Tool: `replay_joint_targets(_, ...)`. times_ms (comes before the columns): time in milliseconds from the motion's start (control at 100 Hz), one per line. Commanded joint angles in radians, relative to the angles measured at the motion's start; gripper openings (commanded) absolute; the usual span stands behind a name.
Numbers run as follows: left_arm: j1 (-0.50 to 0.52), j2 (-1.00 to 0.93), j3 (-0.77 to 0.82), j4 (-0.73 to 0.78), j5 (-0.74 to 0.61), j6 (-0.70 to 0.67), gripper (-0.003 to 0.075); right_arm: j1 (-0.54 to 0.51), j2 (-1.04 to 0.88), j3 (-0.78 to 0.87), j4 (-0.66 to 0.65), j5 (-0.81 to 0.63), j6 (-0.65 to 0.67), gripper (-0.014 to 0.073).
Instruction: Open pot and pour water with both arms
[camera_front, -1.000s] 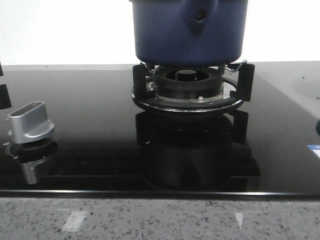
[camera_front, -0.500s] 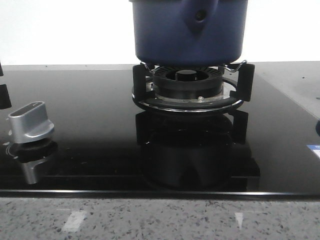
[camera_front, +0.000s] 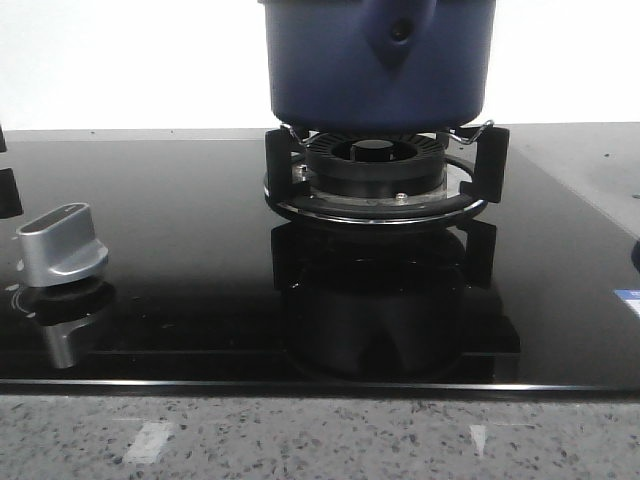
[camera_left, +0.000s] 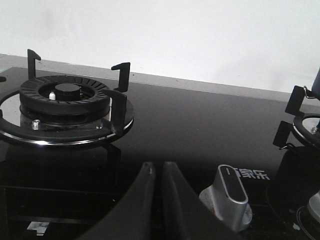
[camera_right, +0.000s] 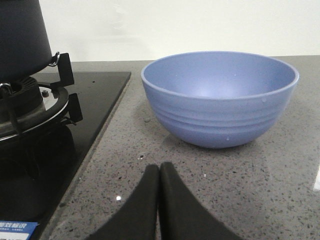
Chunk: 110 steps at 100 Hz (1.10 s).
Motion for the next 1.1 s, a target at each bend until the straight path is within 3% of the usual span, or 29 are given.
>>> replay_joint_targets(0,0.000,-0.028,0.031,-0.007,-0.078,-0.010,-0.0020,-0.006,-0.022,0.026,-0.011,-0.087,-0.003,-0.0047)
replay_joint_targets(960,0.000,-0.028,0.031,-0.007,-0.078,-0.010,-0.0020,-0.006,-0.022,0.026,-0.011,-0.087,-0.003,-0.0047)
replay_joint_targets(1090,0.000,-0.028,0.031,-0.105,-0.088,-0.010,-0.0020,-0.006,-0.022,0.026,0.135,-0.109,-0.003,-0.0047)
